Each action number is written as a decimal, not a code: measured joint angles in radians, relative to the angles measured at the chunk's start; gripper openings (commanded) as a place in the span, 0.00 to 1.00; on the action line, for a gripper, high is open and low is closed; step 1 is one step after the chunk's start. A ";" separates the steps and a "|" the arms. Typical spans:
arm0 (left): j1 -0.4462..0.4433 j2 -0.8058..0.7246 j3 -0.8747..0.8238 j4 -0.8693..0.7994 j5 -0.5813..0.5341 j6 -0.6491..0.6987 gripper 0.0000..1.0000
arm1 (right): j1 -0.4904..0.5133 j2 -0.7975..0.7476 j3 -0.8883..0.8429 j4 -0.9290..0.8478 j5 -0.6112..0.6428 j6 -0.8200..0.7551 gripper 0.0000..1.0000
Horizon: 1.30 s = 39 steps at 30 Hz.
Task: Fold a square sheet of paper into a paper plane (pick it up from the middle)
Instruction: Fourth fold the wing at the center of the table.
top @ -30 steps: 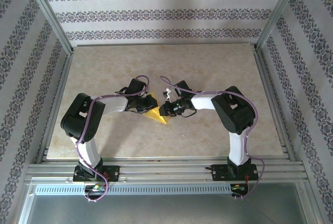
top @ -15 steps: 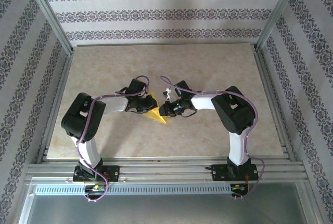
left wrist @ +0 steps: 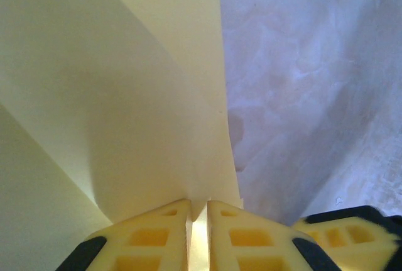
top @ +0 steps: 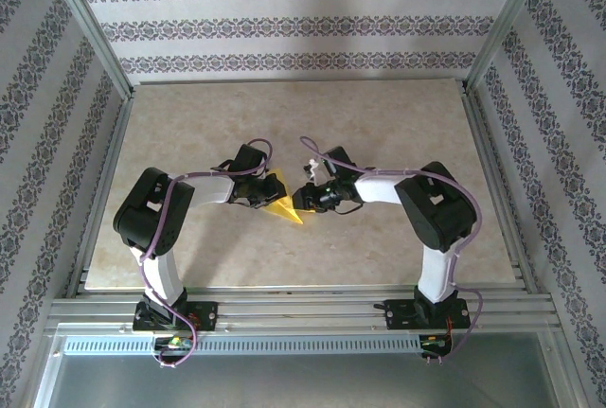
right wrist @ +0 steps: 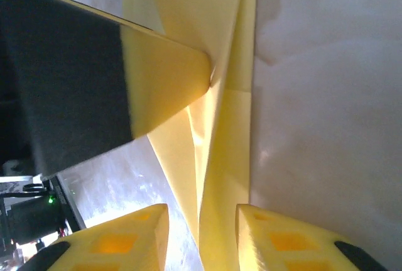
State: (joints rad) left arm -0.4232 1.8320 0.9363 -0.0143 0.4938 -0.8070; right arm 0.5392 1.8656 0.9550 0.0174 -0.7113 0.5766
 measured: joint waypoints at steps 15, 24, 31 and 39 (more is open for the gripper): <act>0.000 0.002 0.000 0.000 0.000 0.012 0.16 | 0.068 -0.126 -0.017 -0.014 0.122 -0.006 0.17; 0.000 0.004 0.000 0.000 0.000 0.012 0.15 | 0.120 -0.032 0.032 -0.033 0.147 -0.015 0.10; 0.000 0.006 0.003 -0.002 0.000 0.011 0.14 | 0.120 0.014 0.055 -0.059 0.155 -0.023 0.10; 0.000 0.007 0.005 -0.005 -0.001 0.011 0.14 | 0.120 0.023 0.058 -0.069 0.155 -0.025 0.10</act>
State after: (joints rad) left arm -0.4232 1.8393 0.9417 -0.0193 0.4931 -0.7956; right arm 0.6590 1.8881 1.0130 -0.0521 -0.5564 0.5518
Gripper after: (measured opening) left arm 0.143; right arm 0.101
